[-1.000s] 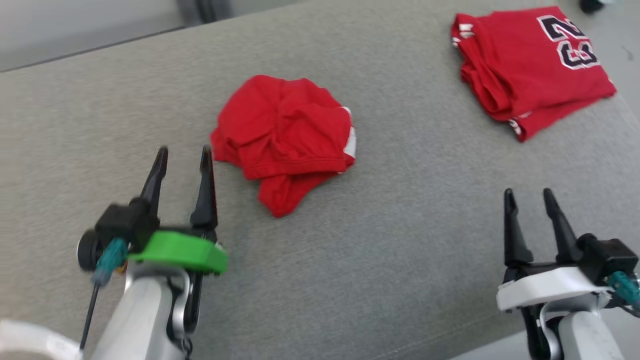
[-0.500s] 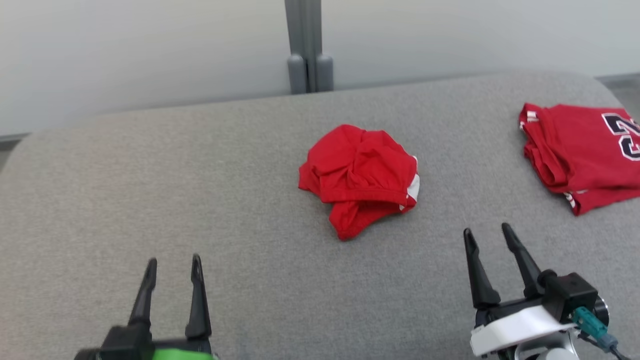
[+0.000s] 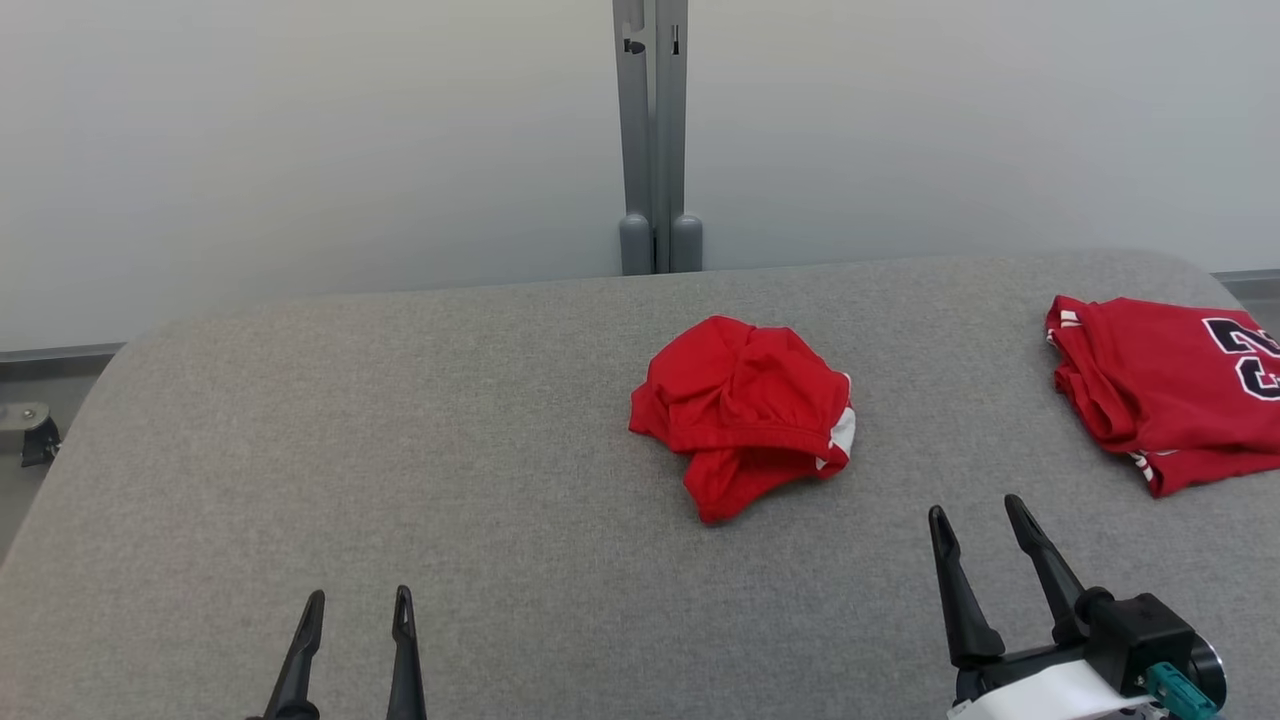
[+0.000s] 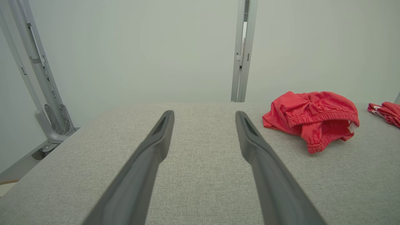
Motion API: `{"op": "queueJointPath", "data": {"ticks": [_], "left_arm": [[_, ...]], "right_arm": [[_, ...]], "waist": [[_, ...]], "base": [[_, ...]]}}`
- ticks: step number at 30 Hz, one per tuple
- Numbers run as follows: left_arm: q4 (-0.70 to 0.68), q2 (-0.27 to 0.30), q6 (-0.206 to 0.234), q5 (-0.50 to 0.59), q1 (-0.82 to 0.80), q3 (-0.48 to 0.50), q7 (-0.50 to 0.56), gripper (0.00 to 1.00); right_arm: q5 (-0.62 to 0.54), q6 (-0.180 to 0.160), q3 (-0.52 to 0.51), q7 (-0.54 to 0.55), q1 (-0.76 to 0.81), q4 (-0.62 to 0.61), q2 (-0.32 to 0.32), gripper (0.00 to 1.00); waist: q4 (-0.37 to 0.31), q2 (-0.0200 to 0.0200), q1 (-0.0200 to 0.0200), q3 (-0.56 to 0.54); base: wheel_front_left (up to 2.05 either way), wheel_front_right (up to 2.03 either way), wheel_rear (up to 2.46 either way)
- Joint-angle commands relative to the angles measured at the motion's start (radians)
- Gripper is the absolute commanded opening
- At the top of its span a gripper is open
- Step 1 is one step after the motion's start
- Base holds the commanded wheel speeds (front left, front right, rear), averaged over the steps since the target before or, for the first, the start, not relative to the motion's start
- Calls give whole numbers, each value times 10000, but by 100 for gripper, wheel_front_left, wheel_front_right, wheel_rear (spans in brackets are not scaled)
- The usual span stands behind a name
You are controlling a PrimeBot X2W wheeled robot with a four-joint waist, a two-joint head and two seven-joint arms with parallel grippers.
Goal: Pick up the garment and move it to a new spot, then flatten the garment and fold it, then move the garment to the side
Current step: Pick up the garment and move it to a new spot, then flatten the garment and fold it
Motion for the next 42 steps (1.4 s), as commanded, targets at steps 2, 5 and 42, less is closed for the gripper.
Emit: {"op": "queueJointPath", "data": {"ticks": [2,5,42], "left_arm": [[-30,10,20,88,128,-44,0,100],[-60,10,59,108,77,-114,0,100],[-90,8,58,425,-504,-190,-1,100]], "right_arm": [[-45,0,-32,-19,155,-37,-27,100],[-82,0,-40,-19,158,-38,-27,100],[74,0,-206,-19,-146,196,-27,100]], "waist": [[-20,-1,1,8],[-33,-1,1,38],[-236,-1,1,338]], "base": [[0,0,0],[0,0,0],[0,0,0]]}}
